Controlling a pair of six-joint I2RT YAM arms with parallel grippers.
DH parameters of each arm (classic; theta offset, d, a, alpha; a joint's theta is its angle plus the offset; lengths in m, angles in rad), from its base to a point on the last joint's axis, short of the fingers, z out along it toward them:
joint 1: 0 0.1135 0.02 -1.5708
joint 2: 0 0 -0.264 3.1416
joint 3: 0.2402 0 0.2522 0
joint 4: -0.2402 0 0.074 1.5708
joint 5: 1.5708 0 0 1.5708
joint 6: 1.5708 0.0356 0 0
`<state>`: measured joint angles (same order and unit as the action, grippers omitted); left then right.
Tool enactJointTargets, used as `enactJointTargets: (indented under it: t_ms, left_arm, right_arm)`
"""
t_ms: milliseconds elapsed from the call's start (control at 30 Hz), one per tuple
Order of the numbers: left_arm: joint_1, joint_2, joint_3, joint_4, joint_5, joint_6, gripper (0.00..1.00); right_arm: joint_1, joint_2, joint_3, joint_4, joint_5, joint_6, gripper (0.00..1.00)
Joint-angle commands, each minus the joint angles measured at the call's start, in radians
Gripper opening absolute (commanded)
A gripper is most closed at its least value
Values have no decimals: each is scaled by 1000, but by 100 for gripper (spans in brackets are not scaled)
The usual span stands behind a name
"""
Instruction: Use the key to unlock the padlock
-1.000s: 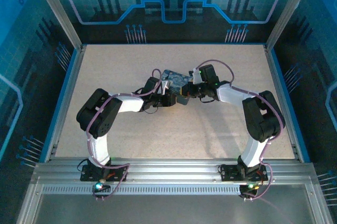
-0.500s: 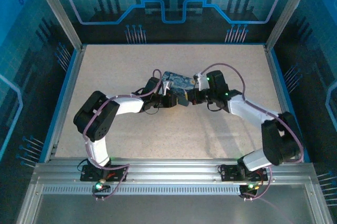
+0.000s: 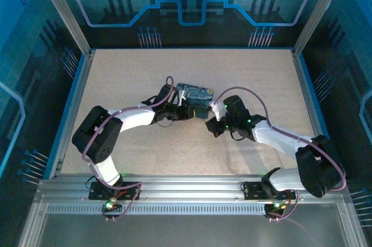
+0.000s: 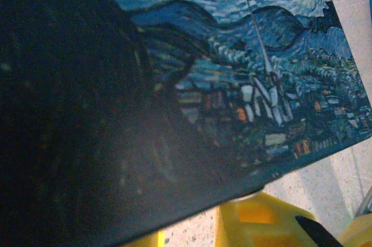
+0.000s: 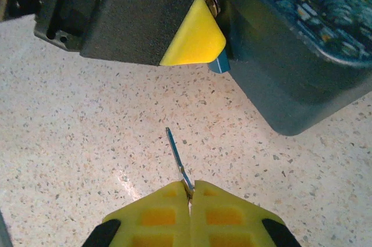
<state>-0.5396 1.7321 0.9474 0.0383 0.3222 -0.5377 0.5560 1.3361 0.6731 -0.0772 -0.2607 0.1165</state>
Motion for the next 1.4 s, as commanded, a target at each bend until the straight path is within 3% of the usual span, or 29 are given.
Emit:
enactJointTargets:
  t_ms: [0,1367]
  left_arm:
    - [-6,-47,43,-53,59,-24,23]
    - [-6,-78,53,-105,87,-53,22]
  right_arm:
    - [30,36,-14,39,40,-63,0]
    - [62,214,-30,270,95,-74,0]
